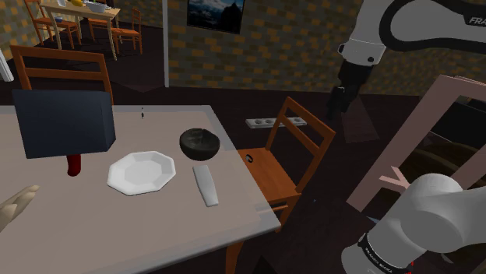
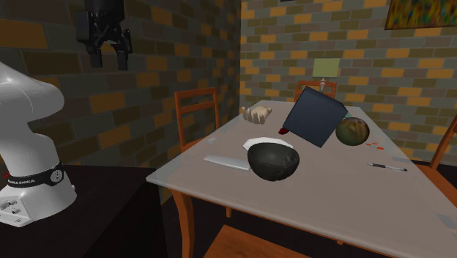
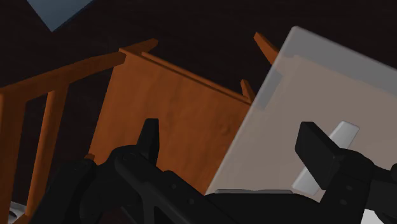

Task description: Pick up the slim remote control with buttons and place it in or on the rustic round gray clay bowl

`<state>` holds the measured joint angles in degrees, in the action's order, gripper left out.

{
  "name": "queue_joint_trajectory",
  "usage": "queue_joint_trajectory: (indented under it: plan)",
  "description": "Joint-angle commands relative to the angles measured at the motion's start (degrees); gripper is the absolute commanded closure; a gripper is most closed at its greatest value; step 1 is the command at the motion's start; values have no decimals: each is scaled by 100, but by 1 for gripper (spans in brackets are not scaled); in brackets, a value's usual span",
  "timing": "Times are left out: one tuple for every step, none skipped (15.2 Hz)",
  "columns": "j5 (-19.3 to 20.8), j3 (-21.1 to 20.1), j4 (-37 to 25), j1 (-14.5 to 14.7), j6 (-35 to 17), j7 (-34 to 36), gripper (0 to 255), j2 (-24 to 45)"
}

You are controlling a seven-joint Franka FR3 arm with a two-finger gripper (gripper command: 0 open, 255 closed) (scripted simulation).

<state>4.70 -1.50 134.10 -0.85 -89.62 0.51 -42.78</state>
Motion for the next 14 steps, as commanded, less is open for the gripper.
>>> queue_joint_trajectory:
  plan:
    - [0, 0, 0, 0, 0, 0, 0, 0]
    - [-65, -71, 99, 17, -159, 130, 0, 62]
    - [-129, -143, 191, 34, -320, 259, 0, 133]
    - [-191, -216, 275, 51, -483, 386, 0, 213]
    - [-251, -289, 351, 68, -648, 512, 0, 302]
    - [-310, -363, 419, 84, -815, 637, 0, 400]
    - [-366, -437, 479, 101, -984, 762, 0, 506]
    - [-419, -511, 531, 118, -1154, 886, 0, 622]
    - [-469, -585, 575, 133, -1326, 1009, 0, 746]
    - [-515, -657, 611, 150, -1498, 1132, 0, 878]
    - [-558, -731, 638, 164, -1670, 1254, 0, 1019]
    - [-597, -805, 656, 176, -1843, 1376, 0, 1168]
    - [-632, -879, 666, 187, -2015, 1498, 0, 1325]
    - [-661, -953, 667, 197, -2187, 1620, 0, 1489]
